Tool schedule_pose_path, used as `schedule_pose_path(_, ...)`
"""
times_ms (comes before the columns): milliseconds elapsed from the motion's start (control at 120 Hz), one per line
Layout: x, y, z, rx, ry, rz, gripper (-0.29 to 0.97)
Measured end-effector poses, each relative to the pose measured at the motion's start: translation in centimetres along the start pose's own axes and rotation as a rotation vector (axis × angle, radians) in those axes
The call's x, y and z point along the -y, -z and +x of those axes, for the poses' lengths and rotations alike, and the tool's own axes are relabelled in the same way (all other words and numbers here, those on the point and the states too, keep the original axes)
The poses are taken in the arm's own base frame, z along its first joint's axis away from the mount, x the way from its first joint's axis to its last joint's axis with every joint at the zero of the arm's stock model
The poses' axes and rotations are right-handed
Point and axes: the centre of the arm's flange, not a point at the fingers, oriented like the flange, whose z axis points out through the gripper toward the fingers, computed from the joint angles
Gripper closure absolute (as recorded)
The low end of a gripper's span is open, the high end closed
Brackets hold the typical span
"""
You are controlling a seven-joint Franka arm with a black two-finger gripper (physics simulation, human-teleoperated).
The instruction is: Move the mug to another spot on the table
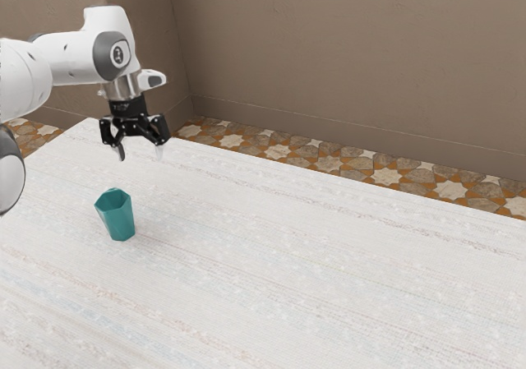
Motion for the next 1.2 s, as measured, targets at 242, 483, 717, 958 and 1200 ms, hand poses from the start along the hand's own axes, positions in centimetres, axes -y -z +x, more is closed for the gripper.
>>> schedule_pose_path(242,6.7,-5.1,0.8,0.015,0.194,0.038,0.0)
schedule_pose_path(483,10.4,-8.3,1.8,-0.025,0.276,0.088,0.0)
schedule_pose_path(717,11.3,-10.2,2.6,-0.05,0.334,0.032,0.0)
schedule_pose_path(958,11.7,-12.1,3.0,-0.05,0.362,-0.009,0.0)
schedule_pose_path(1200,11.8,-13.4,3.0,-0.042,0.382,-0.047,0.0)
